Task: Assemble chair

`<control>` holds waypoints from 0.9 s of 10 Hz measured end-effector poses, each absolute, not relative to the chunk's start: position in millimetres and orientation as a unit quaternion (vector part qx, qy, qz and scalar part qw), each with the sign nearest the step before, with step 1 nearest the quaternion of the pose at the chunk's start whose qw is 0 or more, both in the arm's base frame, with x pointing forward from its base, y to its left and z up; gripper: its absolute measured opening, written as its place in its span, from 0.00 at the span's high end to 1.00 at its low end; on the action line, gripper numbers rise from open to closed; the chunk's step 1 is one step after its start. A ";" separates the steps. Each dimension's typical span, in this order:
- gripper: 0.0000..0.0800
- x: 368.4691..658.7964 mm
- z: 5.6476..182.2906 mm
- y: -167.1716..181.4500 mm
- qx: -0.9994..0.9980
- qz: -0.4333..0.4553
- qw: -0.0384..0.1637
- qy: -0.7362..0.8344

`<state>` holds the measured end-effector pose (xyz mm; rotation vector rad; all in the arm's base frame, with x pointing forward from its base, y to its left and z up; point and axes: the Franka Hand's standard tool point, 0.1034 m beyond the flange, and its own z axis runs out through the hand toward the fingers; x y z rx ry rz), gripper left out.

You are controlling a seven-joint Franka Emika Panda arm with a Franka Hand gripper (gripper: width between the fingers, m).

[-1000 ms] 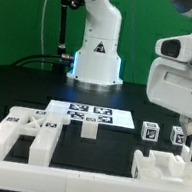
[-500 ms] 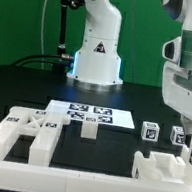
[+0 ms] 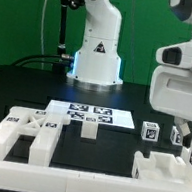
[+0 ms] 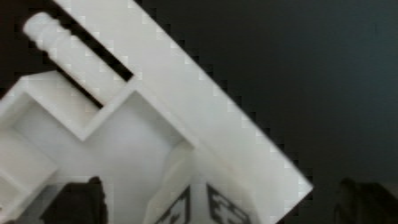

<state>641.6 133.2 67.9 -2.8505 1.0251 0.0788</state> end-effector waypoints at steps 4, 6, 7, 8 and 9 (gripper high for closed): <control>0.19 644.1 68.3 126.5 -0.990 0.007 0.046 0.135; 0.19 650.2 72.2 123.8 -0.999 -0.012 0.030 -0.027; 0.19 658.0 76.8 123.1 -0.998 -0.037 0.031 -0.041; 0.19 656.7 75.3 122.9 -0.998 -0.035 0.031 -0.031; 0.34 656.7 74.9 122.9 -0.999 -0.035 0.031 -0.021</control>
Offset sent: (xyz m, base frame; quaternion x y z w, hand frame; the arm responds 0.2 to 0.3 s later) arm 0.0065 -0.0132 0.0021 -0.0312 0.0496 -0.3762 0.9247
